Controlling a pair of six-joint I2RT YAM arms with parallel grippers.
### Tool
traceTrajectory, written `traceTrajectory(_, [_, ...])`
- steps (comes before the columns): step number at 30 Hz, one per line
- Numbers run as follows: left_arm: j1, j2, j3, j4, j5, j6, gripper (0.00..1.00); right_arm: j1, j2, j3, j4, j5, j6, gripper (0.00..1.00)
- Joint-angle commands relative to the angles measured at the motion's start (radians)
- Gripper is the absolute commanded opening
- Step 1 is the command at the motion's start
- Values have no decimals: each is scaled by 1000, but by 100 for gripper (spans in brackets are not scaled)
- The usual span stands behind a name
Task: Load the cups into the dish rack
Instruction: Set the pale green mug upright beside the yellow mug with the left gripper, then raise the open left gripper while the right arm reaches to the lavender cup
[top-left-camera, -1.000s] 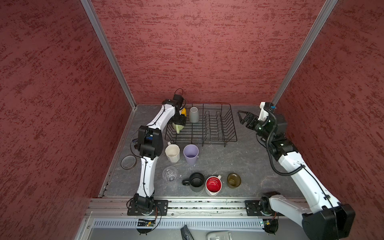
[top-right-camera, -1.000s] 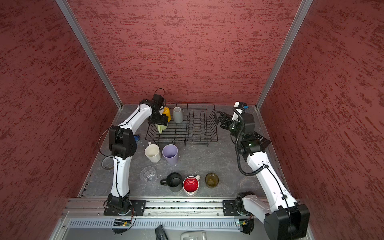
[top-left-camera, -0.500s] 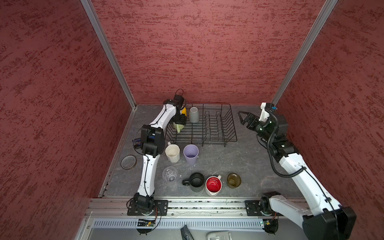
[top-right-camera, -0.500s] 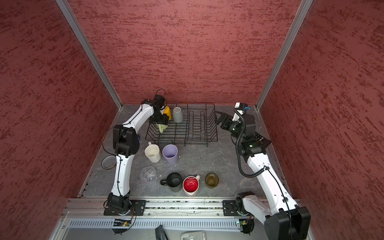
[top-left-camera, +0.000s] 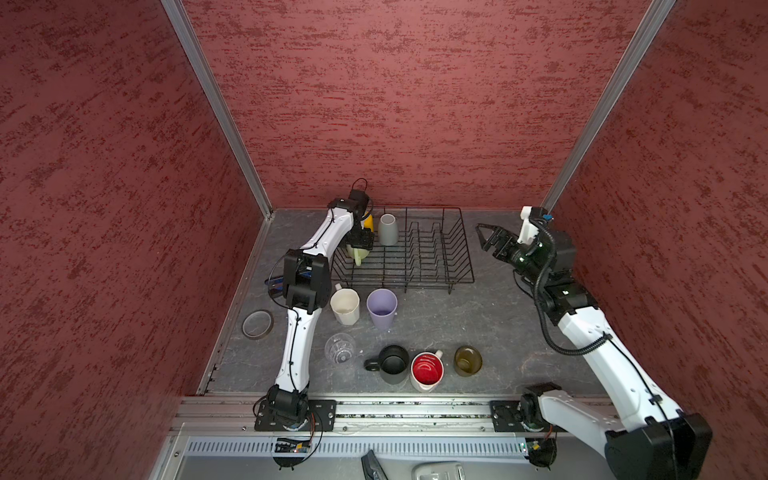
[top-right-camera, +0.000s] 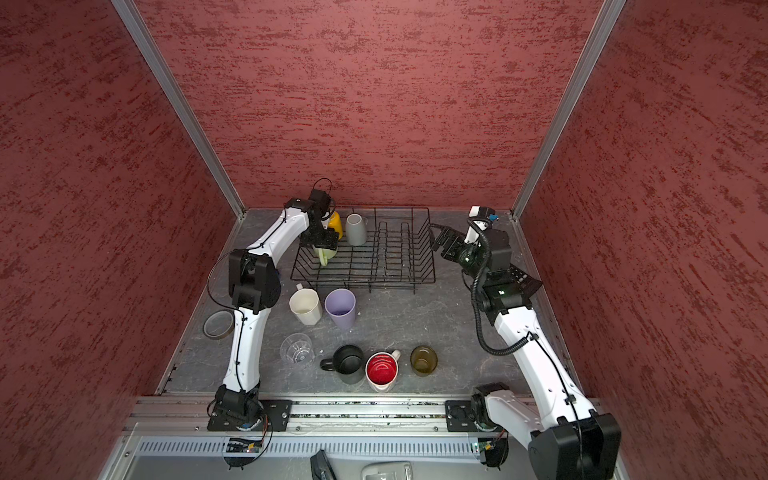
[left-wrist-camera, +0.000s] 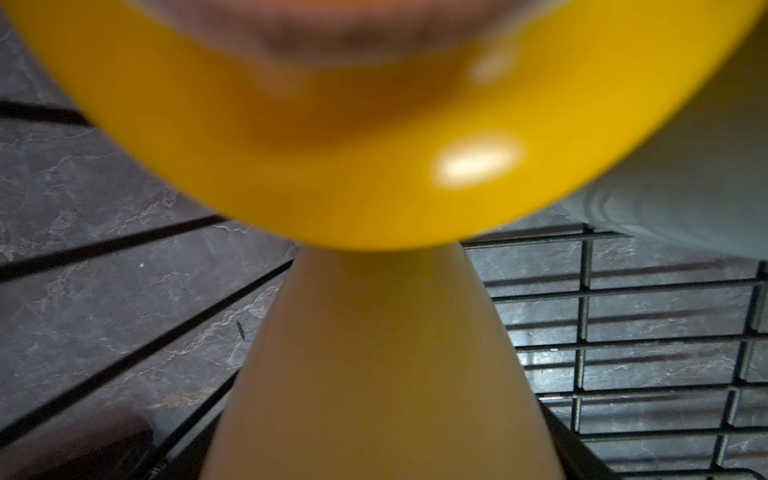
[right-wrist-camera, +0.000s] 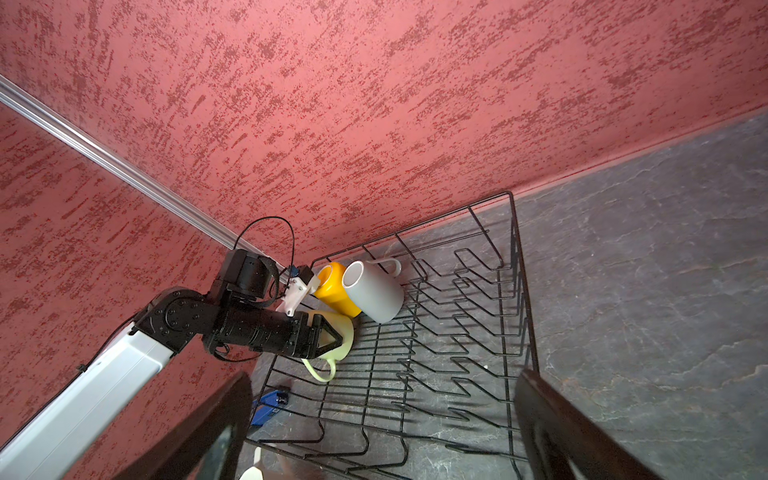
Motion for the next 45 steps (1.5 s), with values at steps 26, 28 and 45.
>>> traceTrajectory(26, [-2, -46, 49, -56, -4, -20, 100, -11, -17, -14, 11, -12, 13, 98])
traceTrajectory(28, [-3, -86, 28, -38, 4, -25, 100, -12, 0, 9, -21, -10, -6, 98])
traceTrajectory(45, [-5, -728, -394, 457, 77, -82, 100, 44, 134, 153, -482, 33, -194, 81])
